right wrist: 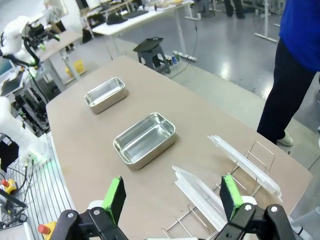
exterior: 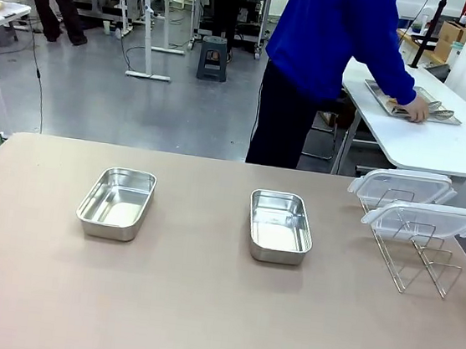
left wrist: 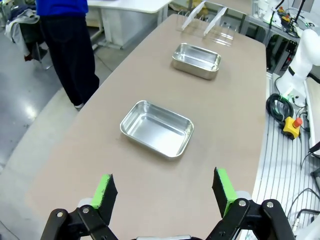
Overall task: Place the bread in airtight containers.
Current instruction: Lift both Airtight Container.
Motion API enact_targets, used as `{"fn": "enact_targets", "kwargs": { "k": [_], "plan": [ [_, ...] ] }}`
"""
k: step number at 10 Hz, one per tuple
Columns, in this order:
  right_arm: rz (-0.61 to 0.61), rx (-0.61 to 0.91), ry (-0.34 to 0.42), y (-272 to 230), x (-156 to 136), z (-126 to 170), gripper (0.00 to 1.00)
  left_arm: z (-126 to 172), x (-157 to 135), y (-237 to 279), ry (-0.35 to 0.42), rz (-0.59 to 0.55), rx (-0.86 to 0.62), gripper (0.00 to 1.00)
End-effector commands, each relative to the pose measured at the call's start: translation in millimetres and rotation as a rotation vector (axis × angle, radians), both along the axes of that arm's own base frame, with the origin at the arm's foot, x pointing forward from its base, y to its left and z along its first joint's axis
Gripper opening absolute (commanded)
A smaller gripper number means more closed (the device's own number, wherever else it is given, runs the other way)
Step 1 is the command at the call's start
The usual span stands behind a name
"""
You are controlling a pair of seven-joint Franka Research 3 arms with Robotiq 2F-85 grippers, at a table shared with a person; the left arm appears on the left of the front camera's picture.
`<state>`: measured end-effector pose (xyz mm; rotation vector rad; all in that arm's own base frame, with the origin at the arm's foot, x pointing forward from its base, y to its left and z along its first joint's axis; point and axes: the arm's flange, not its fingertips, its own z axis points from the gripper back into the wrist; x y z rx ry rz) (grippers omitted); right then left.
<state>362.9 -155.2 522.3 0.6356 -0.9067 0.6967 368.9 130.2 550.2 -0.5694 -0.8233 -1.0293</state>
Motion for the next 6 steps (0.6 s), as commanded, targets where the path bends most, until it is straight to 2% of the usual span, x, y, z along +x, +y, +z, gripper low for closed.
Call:
{"fn": "enact_targets", "kwargs": {
  "k": [1,6],
  "plan": [
    [0.014,0.006,-0.033,-1.0,3.4,2.0,1.00,1.5,0.6,1.8,-0.022,-0.017,-0.013,1.00],
    [0.014,0.006,-0.033,-1.0,3.4,2.0,1.00,1.5,0.6,1.8,-0.022,-0.017,-0.013,1.00]
  ]
}}
